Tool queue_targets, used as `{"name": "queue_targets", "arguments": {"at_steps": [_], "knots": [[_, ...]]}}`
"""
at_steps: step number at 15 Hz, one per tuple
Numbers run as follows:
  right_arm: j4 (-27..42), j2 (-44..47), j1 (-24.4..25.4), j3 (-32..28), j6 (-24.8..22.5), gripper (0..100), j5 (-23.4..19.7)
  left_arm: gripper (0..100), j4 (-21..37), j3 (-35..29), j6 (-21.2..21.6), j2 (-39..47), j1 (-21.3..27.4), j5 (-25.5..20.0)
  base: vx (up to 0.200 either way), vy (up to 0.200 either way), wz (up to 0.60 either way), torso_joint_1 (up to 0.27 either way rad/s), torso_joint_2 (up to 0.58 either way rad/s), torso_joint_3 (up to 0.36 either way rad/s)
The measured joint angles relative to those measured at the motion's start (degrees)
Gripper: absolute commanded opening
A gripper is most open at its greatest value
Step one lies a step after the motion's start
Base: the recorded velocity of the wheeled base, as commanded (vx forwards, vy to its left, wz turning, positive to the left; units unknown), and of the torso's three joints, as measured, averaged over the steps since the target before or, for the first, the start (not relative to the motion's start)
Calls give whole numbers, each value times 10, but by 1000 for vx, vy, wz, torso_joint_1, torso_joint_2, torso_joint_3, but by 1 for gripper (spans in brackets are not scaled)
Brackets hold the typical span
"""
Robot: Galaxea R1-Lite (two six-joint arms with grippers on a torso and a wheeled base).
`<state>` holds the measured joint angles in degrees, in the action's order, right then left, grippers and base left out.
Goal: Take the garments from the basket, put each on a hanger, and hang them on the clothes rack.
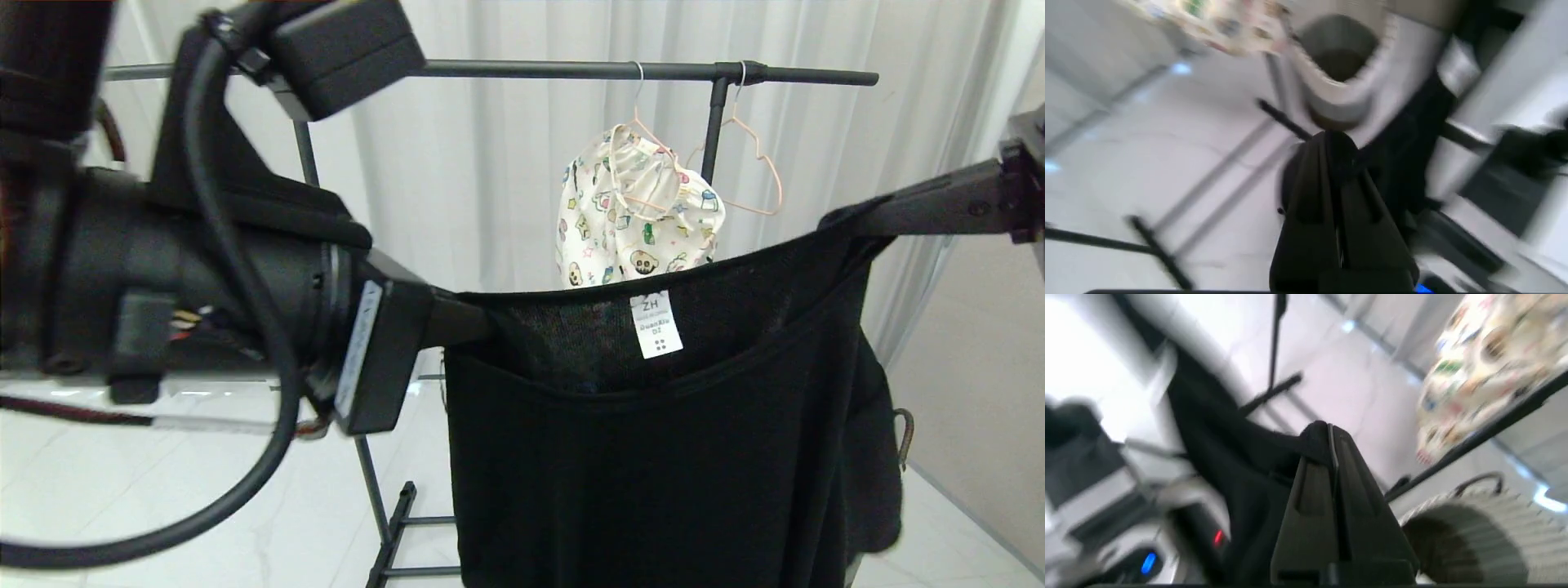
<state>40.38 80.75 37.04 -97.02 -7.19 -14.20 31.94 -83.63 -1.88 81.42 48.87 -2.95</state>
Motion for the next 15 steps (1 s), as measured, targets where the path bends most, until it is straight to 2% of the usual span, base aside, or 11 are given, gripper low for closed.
{"name": "queue_targets", "arguments": {"at_steps": [3, 5, 9, 11, 13, 15], "knots": [[-11, 54, -8, -65, 1, 0, -4, 0, 32, 4, -75, -43, 81, -4, 0, 0, 0, 0, 0, 0], [-12, 76, -9, -83, 1, 0, -4, 0, 35, 5, -81, -57, 103, -5, 0, 0, 0, 0, 0, 0], [-8, 85, -10, -83, 1, 0, -3, 0, 36, 7, -80, -66, 109, -1, 0, 0, 0, 0, 0, 0], [24, 73, -16, -74, 1, 0, 0, 0, 35, 7, -59, -61, 97, 3, 0, 0, 0, 0, 0, 0], [94, 48, -19, -69, 1, 0, -1, 0, 19, -5, -6, -42, 46, 17, 0, 0, 0, 0, 0, 0], [137, 20, 2, -65, 0, 0, -5, 0, -52, -34, 30, -9, 6, 29, 0, 0, 0, 0, 0, 0]]}}
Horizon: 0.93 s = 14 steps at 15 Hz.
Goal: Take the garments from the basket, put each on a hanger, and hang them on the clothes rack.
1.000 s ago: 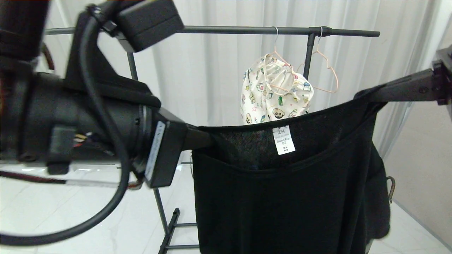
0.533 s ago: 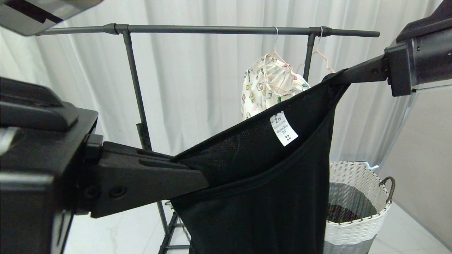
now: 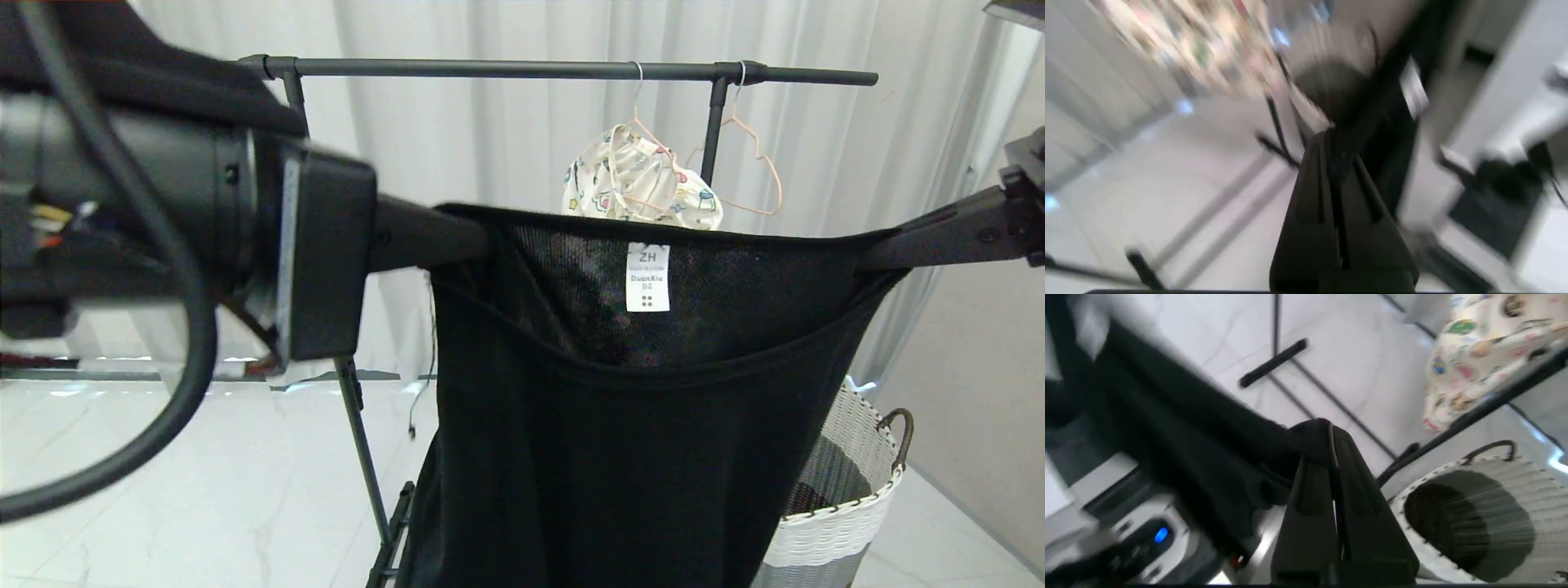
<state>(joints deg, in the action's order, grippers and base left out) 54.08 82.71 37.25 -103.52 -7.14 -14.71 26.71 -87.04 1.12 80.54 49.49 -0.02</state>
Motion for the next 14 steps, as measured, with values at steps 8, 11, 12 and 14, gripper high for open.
{"name": "queue_targets", "arguments": {"at_steps": [8, 11, 12, 14], "knots": [[-7, -43, 52, 33, 19, 100, 1, 0, -19, -14, 4, 57, -8, 114, 0, 0, 0, 0, 0, 0], [-28, -74, 36, 82, 19, 100, 12, 0, -22, -9, 5, 66, -8, 123, 0, 0, 0, 0, 0, 0], [-32, -83, 15, 94, 19, 100, 29, 0, -22, -4, 6, 65, -9, 132, 0, 0, 0, 0, 0, 0], [-29, -95, -49, 113, 18, 100, 112, 0, -22, 34, 15, 55, -14, 172, 0, 0, 0, 0, 0, 0]]}}
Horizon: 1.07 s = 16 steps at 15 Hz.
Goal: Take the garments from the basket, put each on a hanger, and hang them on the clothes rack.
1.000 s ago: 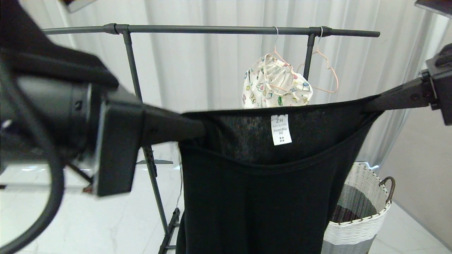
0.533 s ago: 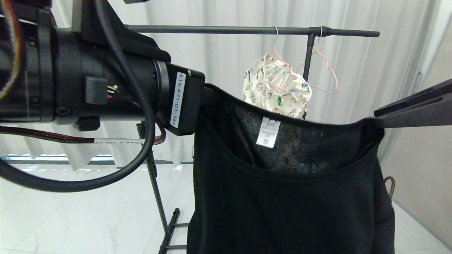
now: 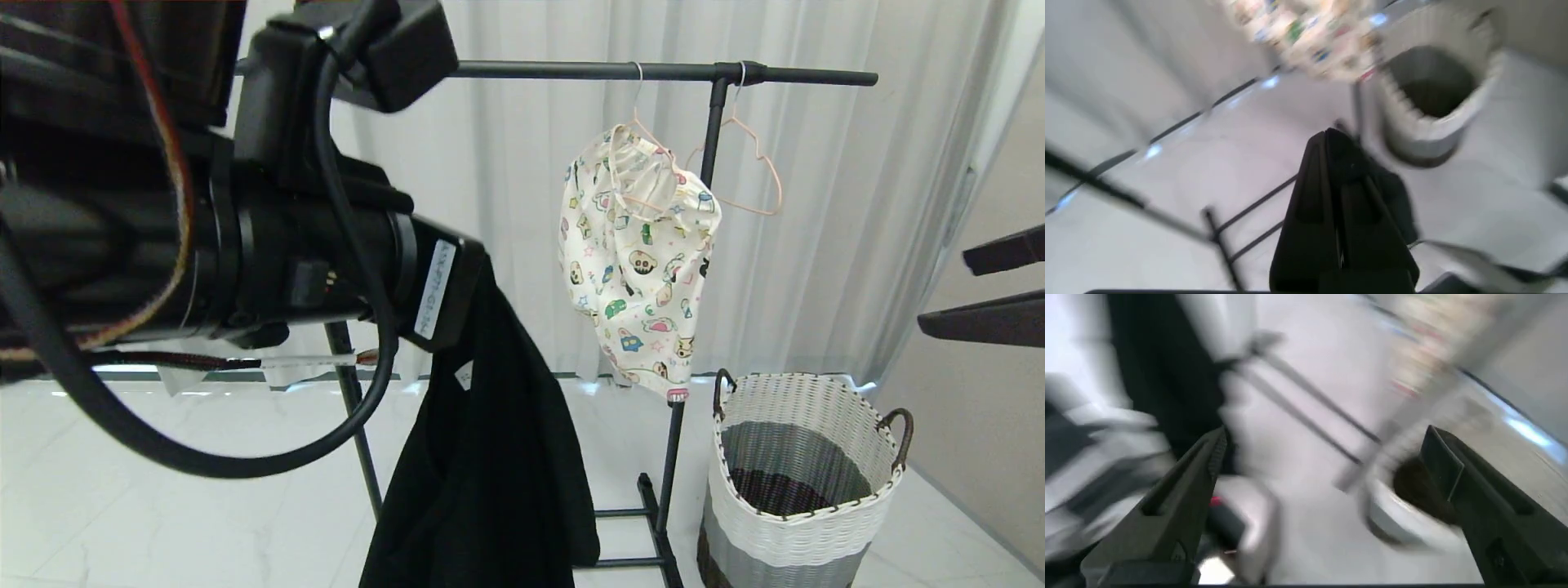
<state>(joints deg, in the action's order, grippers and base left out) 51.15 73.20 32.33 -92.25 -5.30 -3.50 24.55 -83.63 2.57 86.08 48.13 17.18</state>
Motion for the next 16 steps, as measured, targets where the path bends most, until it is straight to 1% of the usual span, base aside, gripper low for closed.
{"name": "queue_targets", "arguments": {"at_steps": [1, 2, 4, 5, 7, 8, 10, 11, 12, 14, 16], "knots": [[9, -5, -42, 11, 0, 100, 63, 0, 0, 34, 8, -11, -9, 25, 0, 0, 0, 0, 0, 0], [14, -10, -82, 26, 0, 100, 108, 0, 0, 68, 17, -26, -22, 40, 0, 0, 0, 0, 0, 0], [7, -20, -137, 64, 0, 100, 147, 0, -1, 116, 26, -55, -60, 51, 0, 0, 0, 0, 0, 0], [-5, -28, -151, 86, 1, 100, 163, 0, -1, 133, 28, -70, -85, 52, 0, 0, 0, 0, 0, 0], [-27, -44, -165, 123, 12, 100, 179, 0, -1, 155, 36, -91, -141, 52, 0, 0, 0, 0, 0, 0], [-54, -50, -168, 139, 22, 100, 180, 0, -1, 163, 47, -100, -171, 52, 0, 0, 0, 0, 0, 0], [-126, -54, -170, 163, 27, 100, 181, 0, -1, 175, 65, -117, -213, 52, 0, 0, 0, 0, 0, 0], [-159, -53, -171, 173, 29, 100, 180, 0, -1, 179, 66, -124, -226, 52, 0, 0, 0, 0, 0, 0], [-170, -52, -171, 181, 34, 100, 178, 0, 0, 184, 66, -131, -233, 52, 0, 0, 0, 46, -178, -115], [-175, -45, -171, 187, 44, 100, 177, 0, 0, 201, 66, -146, -240, 52, 0, 0, 0, 58, -244, -222], [-178, -39, -171, 186, 52, 100, 176, 0, -1, 213, 66, -157, -241, 51, 0, 0, 0, 146, -471, -276]]}}
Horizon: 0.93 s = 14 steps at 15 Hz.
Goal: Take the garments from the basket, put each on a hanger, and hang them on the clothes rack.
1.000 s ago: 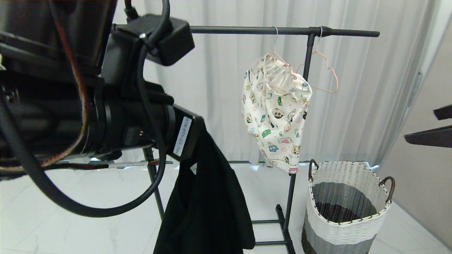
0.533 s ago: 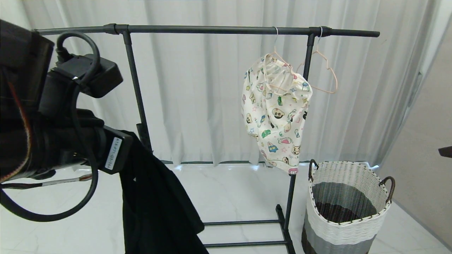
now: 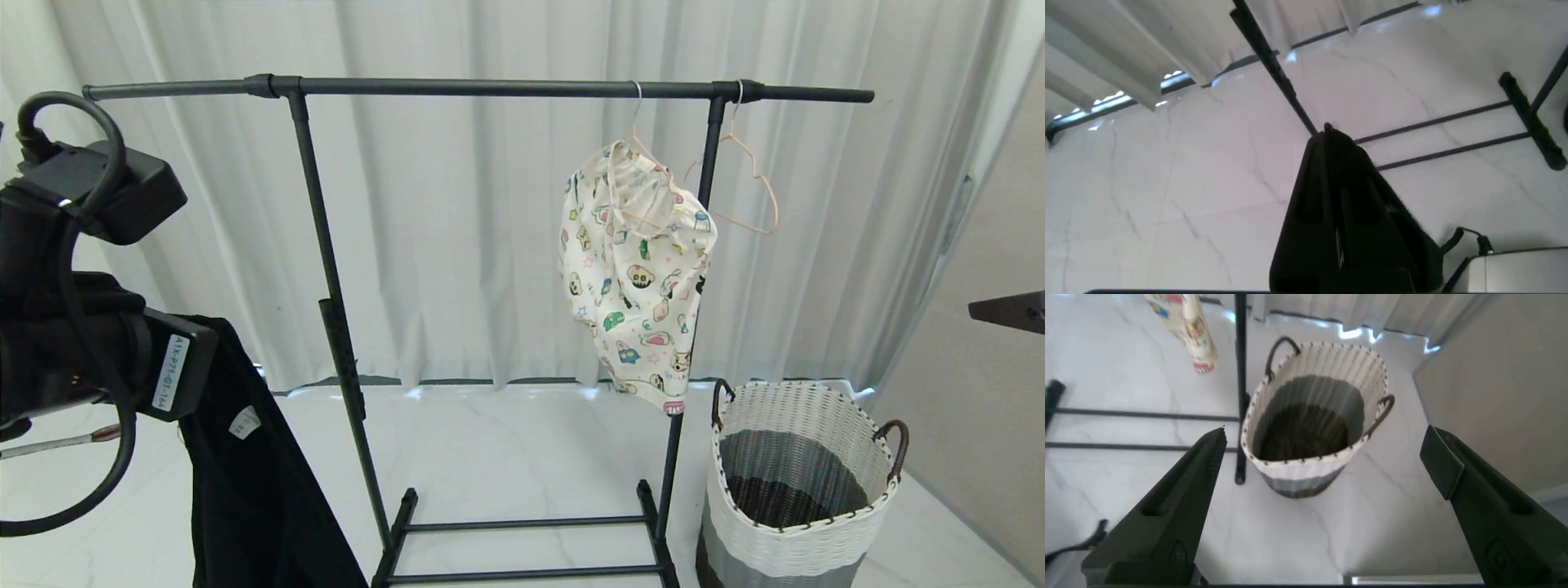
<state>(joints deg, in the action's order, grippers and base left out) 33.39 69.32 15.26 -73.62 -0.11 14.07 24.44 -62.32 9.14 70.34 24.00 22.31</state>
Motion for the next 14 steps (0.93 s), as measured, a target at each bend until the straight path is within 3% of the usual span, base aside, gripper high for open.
{"name": "queue_targets", "arguments": {"at_steps": [4, 14], "knots": [[-45, 11, 0, -3, 40, 100, -9, 0, 0, 3, 1, -9, -2, 0, 0, 0, 0, 179, -470, -288], [-85, 38, 1, -3, 42, 100, -12, 0, 0, 2, 4, -12, -1, 0, 0, 0, 0, 204, -483, -282]]}}
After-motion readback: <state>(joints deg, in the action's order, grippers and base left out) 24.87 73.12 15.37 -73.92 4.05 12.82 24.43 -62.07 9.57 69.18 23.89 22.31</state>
